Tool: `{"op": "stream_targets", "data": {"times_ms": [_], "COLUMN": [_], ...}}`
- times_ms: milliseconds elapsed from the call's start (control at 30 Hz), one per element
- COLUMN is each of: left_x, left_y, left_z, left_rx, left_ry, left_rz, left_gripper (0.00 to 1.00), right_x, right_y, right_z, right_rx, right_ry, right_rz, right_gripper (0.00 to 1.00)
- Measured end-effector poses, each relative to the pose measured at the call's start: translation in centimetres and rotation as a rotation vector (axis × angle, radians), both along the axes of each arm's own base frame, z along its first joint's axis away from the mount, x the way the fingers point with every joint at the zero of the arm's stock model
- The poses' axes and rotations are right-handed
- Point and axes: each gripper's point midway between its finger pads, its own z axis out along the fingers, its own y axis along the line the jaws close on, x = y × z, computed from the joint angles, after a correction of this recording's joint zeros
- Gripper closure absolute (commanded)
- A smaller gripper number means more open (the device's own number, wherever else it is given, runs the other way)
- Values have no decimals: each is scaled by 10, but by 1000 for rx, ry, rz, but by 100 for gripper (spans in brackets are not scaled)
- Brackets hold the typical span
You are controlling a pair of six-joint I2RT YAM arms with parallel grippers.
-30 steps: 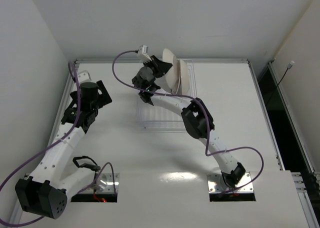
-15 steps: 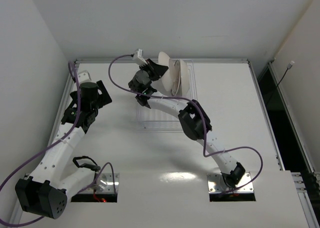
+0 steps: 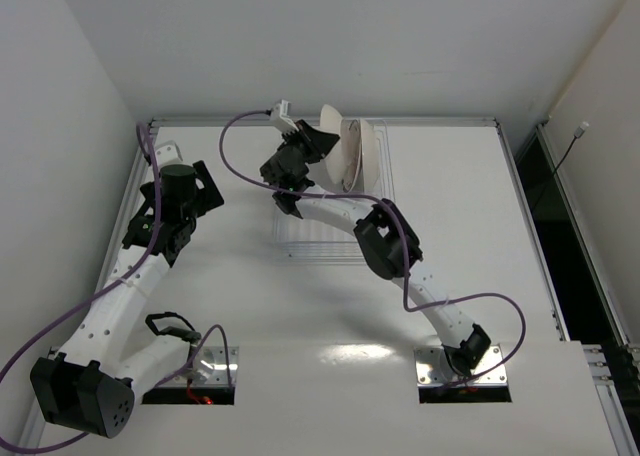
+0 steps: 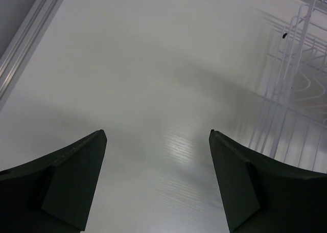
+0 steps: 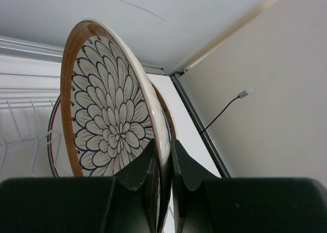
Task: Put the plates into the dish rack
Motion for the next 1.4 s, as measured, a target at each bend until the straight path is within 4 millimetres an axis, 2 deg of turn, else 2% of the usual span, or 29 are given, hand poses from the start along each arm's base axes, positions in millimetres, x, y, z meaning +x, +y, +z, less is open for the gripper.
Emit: {"op": "stream_targets", "data": {"times_ms": [333, 500, 700, 867, 1100, 1233, 1400], "left_x": [0, -2, -6, -6, -6, -6, -6], "left_y": [0, 4, 9, 10, 11, 11, 12], "left_z": [0, 3, 11, 11, 12, 12, 12], "left_rx": [1, 10, 12, 14, 17, 18, 19], "left_ry": [0, -8, -36, -39, -40, -40, -40], "left_rz": [1, 20, 42, 49, 56, 57, 58], "left_gripper": [20, 20, 20, 20, 20, 20, 20], "right_x": [-3, -5, -7, -8, -10, -11, -7], "right_y": [-2, 2, 6, 5, 2, 1, -4], "right_z": [-13, -23, -34, -42, -49, -49, -40], "right_rx": [-22, -87, -178, -250, -282, -299, -311], "right_ry": [7, 43, 90, 141, 177, 197, 209], "right_rz": [-1, 20, 52, 59, 52, 45, 29], "right_gripper": [98, 93, 92, 84, 83, 76, 62]}}
